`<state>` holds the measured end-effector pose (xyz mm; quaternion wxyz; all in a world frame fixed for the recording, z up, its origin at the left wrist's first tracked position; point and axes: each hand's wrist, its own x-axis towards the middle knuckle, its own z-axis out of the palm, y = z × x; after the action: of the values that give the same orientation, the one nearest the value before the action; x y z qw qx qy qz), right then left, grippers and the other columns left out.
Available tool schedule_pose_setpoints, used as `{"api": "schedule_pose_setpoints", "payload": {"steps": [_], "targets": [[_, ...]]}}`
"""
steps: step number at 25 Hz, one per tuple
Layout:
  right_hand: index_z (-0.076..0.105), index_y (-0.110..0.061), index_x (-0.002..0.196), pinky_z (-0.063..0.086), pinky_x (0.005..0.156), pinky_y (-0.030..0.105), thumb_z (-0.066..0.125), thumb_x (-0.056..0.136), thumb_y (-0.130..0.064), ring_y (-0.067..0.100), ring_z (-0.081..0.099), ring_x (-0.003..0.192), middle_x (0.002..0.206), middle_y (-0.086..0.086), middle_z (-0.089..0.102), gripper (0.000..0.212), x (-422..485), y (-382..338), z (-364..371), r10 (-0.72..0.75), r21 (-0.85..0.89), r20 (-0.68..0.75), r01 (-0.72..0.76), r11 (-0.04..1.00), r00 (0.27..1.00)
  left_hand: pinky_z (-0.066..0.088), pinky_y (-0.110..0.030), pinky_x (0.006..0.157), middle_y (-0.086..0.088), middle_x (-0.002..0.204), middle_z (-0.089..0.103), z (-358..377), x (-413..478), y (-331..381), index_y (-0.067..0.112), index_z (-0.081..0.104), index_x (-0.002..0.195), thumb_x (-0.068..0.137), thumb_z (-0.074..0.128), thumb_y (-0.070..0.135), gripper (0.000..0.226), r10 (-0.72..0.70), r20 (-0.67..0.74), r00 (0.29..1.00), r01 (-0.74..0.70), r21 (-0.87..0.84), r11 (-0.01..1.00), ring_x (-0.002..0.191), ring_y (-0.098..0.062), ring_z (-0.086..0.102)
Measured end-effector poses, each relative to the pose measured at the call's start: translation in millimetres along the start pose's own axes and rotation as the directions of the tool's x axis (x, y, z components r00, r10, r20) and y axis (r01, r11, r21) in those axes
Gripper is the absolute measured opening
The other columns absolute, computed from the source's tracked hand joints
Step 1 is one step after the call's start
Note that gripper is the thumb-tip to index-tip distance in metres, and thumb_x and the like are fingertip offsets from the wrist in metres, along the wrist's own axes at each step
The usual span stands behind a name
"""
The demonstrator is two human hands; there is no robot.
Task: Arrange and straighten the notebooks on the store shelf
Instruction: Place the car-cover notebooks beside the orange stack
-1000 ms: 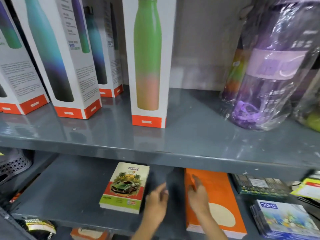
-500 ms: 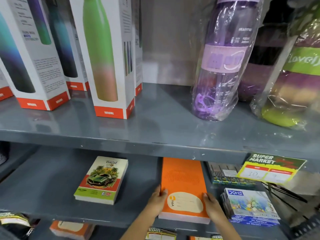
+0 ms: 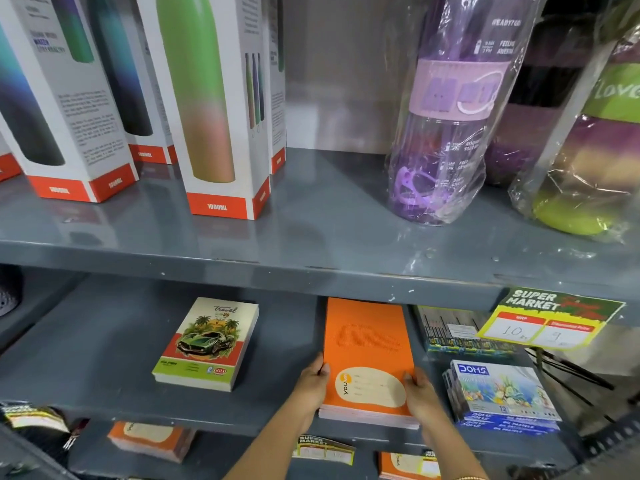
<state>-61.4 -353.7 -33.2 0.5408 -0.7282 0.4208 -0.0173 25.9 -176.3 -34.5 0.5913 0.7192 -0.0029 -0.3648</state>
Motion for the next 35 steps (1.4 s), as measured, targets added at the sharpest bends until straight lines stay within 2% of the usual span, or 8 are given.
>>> {"api": "schedule_pose_setpoints", "payload": {"steps": [4, 7, 10, 15, 23, 27, 32, 35], "targets": [[0.048, -0.007, 0.109, 0.041, 0.076, 0.034, 0.032, 0.097, -0.021, 0.027, 0.054, 0.093, 0.111, 0.013, 0.059, 0.025, -1.5, -6.9, 10.2, -0.014, -0.012, 0.03, 0.014, 1.0, 0.999, 0.049, -0.041, 0.099, 0.006, 0.106, 0.068, -10.6, 4.6, 1.8, 0.04, 0.057, 0.103, 0.1, 0.024, 0.037, 0.033, 0.002, -0.054, 0.999, -0.005, -0.044, 0.999, 0.1, -0.016, 0.064], [0.046, -0.015, 0.104, 0.039, 0.079, 0.034, 0.03, 0.099, -0.02, 0.022, 0.051, 0.093, 0.102, 0.005, 0.054, 0.018, -8.0, -16.7, 22.8, -0.045, 0.026, 0.071, 0.043, 0.999, 0.997, 0.044, -0.046, 0.104, -0.001, 0.11, 0.07, -30.1, 8.6, 2.7, 0.033, 0.06, 0.094, 0.1, 0.025, 0.035, 0.036, 0.008, -0.08, 0.997, -0.011, -0.041, 0.999, 0.104, -0.02, 0.063], [0.046, -0.02, 0.106, 0.042, 0.081, 0.034, 0.029, 0.1, -0.023, 0.021, 0.053, 0.096, 0.107, 0.004, 0.055, 0.018, -7.8, -22.6, 45.3, -0.086, 0.044, 0.099, 0.082, 0.996, 0.991, 0.043, -0.044, 0.104, 0.0, 0.115, 0.068, -54.9, 11.9, 4.8, 0.034, 0.062, 0.103, 0.1, 0.025, 0.028, 0.038, 0.028, -0.1, 0.995, -0.032, -0.048, 0.998, 0.105, -0.018, 0.062], [0.049, -0.023, 0.111, 0.048, 0.092, 0.042, 0.031, 0.099, -0.028, 0.023, 0.058, 0.102, 0.115, 0.005, 0.061, 0.022, -4.1, -29.2, 78.2, -0.105, 0.072, 0.125, 0.097, 0.993, 0.987, 0.042, -0.043, 0.106, -0.001, 0.124, 0.063, -87.7, 16.5, 7.6, 0.031, 0.051, 0.128, 0.101, 0.025, 0.023, 0.039, 0.021, -0.109, 0.994, -0.025, -0.039, 0.999, 0.113, -0.021, 0.059], [0.042, -0.024, 0.13, 0.049, 0.094, 0.043, 0.03, 0.099, -0.034, 0.023, 0.058, 0.105, 0.117, 0.002, 0.06, 0.035, -12.1, -35.9, 94.7, -0.104, 0.041, 0.15, 0.099, 0.994, 0.983, 0.044, -0.042, 0.102, 0.003, 0.103, 0.064, -103.2, 15.3, 7.4, 0.037, 0.05, 0.124, 0.101, 0.024, 0.021, 0.038, 0.017, -0.164, 0.986, -0.025, -0.049, 0.998, 0.1, -0.019, 0.06], [0.04, -0.025, 0.131, 0.048, 0.093, 0.041, 0.029, 0.099, -0.034, 0.019, 0.055, 0.101, 0.111, -0.002, 0.056, 0.036, -14.6, -37.4, 96.1, -0.111, 0.033, 0.151, 0.107, 0.994, 0.982, 0.043, -0.045, 0.104, 0.0, 0.114, 0.064, -105.7, 17.3, 4.5, 0.033, 0.046, 0.133, 0.101, 0.024, 0.024, 0.039, 0.005, -0.174, 0.985, -0.012, -0.036, 0.999, 0.103, -0.02, 0.061], [0.038, -0.026, 0.131, 0.048, 0.094, 0.042, 0.028, 0.099, -0.034, 0.02, 0.055, 0.101, 0.113, -0.002, 0.056, 0.035, -18.8, -36.3, 99.0, -0.1, 0.017, 0.162, 0.098, 0.995, 0.982, 0.043, -0.034, 0.087, 0.0, 0.117, 0.063, -107.3, 13.8, 2.9, 0.033, 0.042, 0.135, 0.101, 0.023, 0.024, 0.041, -0.004, -0.178, 0.984, 0.001, -0.021, 1.0, 0.095, -0.015, 0.059], [0.04, -0.025, 0.131, 0.048, 0.097, 0.044, 0.028, 0.099, -0.033, 0.021, 0.055, 0.103, 0.115, -0.001, 0.056, 0.036, -18.7, -36.1, 99.3, -0.094, -0.012, 0.16, 0.097, 0.995, 0.983, 0.042, -0.035, 0.091, -0.001, 0.12, 0.062, -106.7, 9.8, 4.4, 0.033, 0.042, 0.136, 0.101, 0.023, 0.022, 0.041, 0.007, -0.18, 0.984, -0.011, -0.02, 1.0, 0.102, -0.018, 0.057]]}}
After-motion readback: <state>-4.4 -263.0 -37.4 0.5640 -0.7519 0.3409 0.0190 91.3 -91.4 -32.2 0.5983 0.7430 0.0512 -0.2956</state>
